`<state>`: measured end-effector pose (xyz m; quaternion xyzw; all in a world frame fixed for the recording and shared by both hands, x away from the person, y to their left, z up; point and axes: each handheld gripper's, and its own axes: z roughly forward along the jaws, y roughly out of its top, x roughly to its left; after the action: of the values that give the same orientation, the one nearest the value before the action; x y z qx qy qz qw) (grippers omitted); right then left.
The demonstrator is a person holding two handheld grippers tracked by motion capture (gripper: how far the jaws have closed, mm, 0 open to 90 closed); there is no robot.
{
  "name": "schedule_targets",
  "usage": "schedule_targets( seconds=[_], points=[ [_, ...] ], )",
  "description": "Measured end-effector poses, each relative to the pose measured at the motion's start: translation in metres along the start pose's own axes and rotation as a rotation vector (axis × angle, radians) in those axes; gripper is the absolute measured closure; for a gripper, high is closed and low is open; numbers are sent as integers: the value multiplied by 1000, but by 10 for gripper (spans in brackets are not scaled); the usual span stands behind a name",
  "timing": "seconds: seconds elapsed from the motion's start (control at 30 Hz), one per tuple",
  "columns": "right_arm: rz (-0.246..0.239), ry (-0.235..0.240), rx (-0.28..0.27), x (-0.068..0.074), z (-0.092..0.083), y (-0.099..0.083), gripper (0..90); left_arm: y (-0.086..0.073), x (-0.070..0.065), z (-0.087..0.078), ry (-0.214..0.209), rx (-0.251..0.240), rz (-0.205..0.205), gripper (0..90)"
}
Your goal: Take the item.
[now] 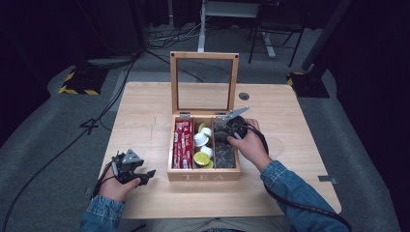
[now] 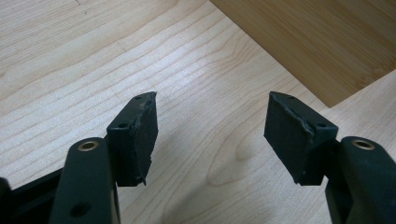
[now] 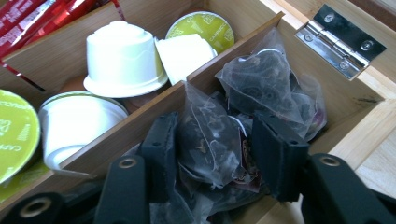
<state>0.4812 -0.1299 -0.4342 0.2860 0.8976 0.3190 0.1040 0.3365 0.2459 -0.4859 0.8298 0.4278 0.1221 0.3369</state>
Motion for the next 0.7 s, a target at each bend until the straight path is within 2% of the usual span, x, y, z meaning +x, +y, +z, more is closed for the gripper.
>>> schedule_targets(
  seconds=[0.2, 0.23, 0.33, 0.5, 0.7],
  points=[
    [-16, -5, 15, 0, 4, 1, 573, -1, 2, 2, 0, -5, -4, 352],
    [-32, -9, 20, 1, 5, 2, 602, -2, 2, 2, 0, -2, -7, 352],
    [-38, -13, 18, 2, 5, 2, 641, -2, 3, 3, 0, -3, -7, 352],
    [-34, -7, 13, 2, 3, 2, 720, -3, 3, 4, -2, 5, -10, 352],
    [-27, -6, -1, 1, 0, 1, 737, -3, 4, 5, -2, 2, -11, 352]
  ],
)
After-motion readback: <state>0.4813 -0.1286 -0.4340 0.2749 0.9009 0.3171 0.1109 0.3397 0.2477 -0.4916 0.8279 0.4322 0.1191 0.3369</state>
